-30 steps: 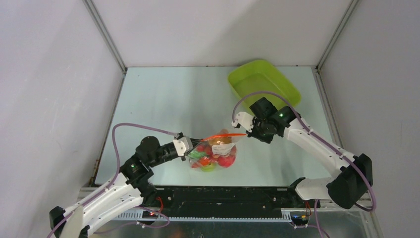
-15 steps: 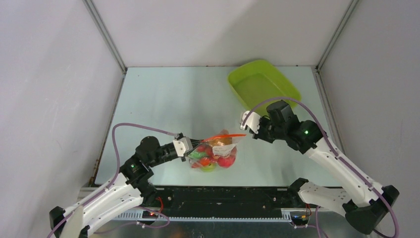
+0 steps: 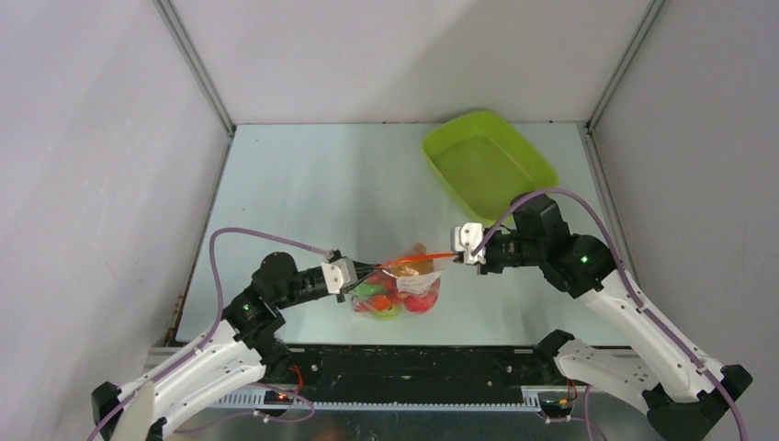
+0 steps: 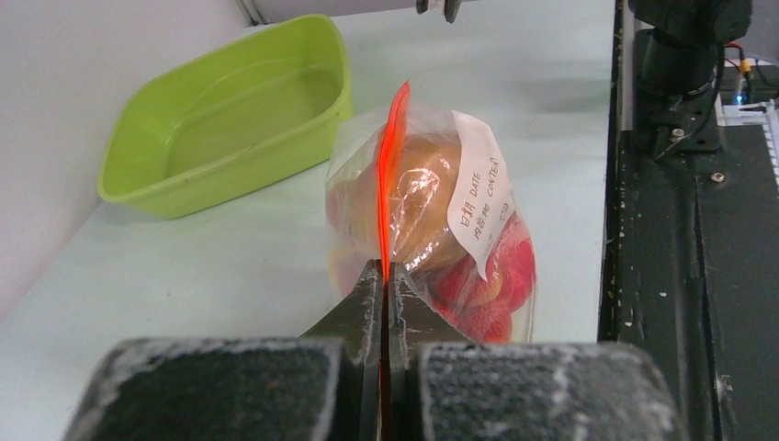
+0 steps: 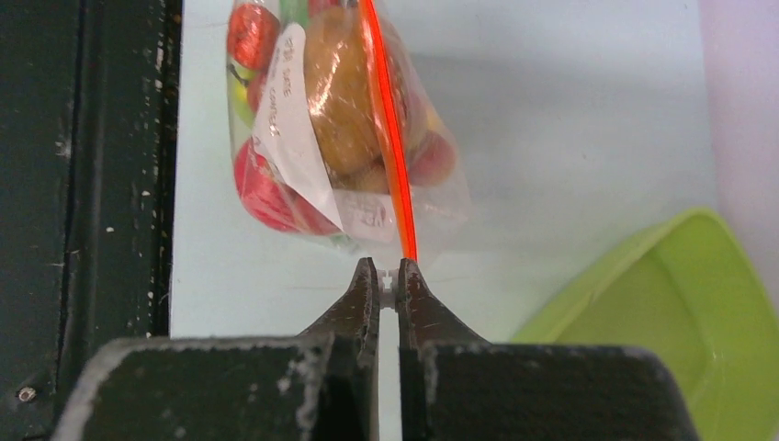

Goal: Place the food in the zip-top bag and seal the zipper
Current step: Place the zipper food storage bag at the center of the board.

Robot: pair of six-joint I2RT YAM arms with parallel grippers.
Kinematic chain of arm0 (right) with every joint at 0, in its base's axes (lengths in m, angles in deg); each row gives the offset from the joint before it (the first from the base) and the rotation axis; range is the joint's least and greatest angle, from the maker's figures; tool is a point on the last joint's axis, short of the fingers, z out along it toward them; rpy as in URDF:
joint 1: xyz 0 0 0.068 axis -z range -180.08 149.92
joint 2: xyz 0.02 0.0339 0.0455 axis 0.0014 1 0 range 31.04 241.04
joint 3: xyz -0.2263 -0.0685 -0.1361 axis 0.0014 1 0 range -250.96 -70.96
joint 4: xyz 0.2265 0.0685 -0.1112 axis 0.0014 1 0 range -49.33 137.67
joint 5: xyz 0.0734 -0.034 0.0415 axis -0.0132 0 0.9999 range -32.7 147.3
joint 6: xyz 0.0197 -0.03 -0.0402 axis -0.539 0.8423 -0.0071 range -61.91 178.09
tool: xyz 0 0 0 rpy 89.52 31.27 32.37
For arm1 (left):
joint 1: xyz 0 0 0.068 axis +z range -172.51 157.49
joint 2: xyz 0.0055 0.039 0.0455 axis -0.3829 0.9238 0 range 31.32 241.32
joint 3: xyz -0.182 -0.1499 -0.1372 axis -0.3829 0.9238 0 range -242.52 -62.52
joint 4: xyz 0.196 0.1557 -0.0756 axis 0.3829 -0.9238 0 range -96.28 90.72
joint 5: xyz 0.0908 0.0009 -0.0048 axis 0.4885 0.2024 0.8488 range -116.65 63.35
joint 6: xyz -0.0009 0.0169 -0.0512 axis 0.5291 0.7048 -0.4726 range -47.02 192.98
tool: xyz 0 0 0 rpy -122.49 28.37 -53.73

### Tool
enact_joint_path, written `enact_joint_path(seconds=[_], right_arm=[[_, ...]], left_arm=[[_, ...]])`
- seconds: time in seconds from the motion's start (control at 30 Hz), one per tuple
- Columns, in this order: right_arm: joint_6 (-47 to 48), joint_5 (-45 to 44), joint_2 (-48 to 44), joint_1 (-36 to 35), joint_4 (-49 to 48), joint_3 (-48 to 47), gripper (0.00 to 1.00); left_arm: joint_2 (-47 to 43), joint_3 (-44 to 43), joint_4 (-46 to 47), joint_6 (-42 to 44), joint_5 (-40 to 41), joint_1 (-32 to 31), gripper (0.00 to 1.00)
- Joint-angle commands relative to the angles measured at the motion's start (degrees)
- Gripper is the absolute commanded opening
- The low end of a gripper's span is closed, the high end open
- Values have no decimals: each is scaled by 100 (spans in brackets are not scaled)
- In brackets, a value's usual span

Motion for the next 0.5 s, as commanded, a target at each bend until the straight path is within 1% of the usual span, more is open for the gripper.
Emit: enact_joint_path(seconds=[0.0,0.1,0.13,0.17,0.2,0.23,0.27,0.3,0.37,0.47], right_arm=[[483,710,71,21,-49,0,0],[383,645,176,20,-157,-2,0],[361,600,235,17,-215,-4,0],[327,587,263,21,-235,-6,0],[316,575,303,24,-268,-2,0],[300,583,319,25,-279,-5,0],[302,596,343,25,-281,-6,0],[317,602,351,25,-272,-4,0],[317,597,368,23,-247,-6,0],[245,463,411,16,-241,-5,0]], left_arm=[[5,-148,339,45,-420,43,0],[13,-166,297,110,-517,43,0],[15,-174,284,134,-527,39,2],[15,-176,286,139,-492,42,12],[9,-181,298,139,-473,41,26],[3,-183,302,137,-430,42,70],[6,-196,302,147,-407,41,85],[-5,-204,308,141,-378,42,96],[-28,-216,351,115,-331,38,99],[-104,-206,485,72,-245,36,100]])
